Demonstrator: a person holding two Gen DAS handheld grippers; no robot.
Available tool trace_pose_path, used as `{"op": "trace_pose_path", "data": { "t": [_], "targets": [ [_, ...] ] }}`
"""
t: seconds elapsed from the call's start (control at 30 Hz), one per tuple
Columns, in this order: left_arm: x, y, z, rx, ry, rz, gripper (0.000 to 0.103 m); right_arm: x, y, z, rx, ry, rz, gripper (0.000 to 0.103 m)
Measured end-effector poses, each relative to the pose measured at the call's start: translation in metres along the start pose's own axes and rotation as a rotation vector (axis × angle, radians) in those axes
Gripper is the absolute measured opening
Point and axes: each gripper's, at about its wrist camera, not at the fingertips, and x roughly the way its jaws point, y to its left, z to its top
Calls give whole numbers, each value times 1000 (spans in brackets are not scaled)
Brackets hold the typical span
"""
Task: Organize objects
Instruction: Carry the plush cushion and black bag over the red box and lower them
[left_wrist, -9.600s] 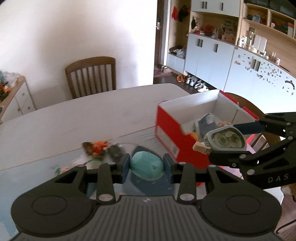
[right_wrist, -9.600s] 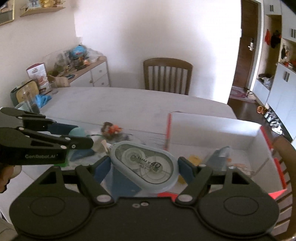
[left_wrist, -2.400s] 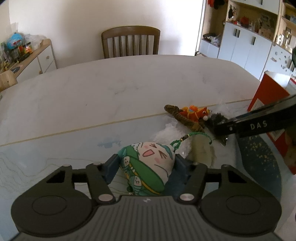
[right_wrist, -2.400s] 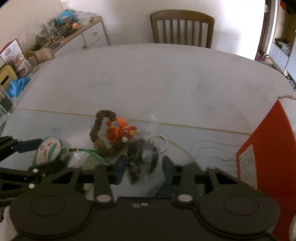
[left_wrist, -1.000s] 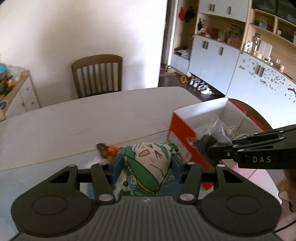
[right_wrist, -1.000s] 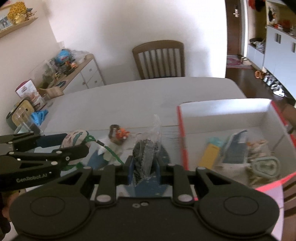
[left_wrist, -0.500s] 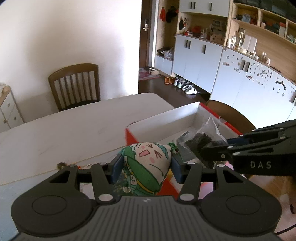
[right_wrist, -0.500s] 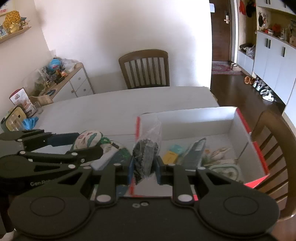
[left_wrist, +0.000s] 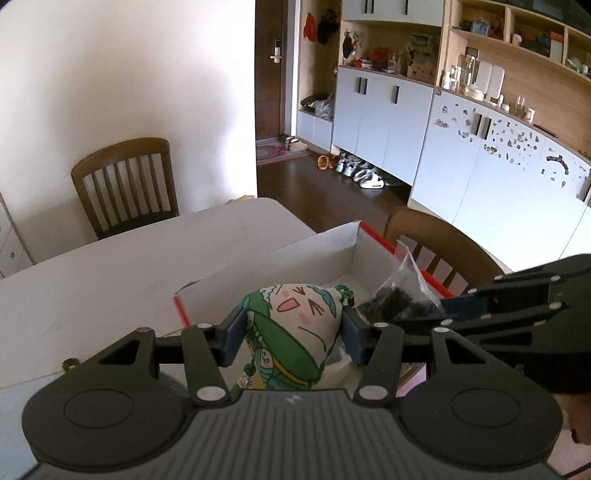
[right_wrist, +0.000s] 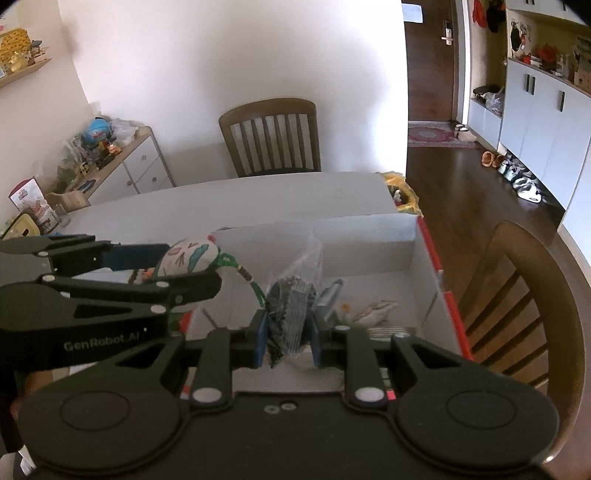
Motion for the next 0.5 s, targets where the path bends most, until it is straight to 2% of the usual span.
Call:
{"op": "trace_pose_path", "data": {
  "t": [0.2, 0.5],
  "targets": [
    [21, -13, 16, -7, -4, 12, 54, 7, -24, 2, -5, 17, 0, 22],
    [68, -11, 22, -23, 57, 86, 54, 40, -50, 2, -14, 74, -11, 22]
  ]
}}
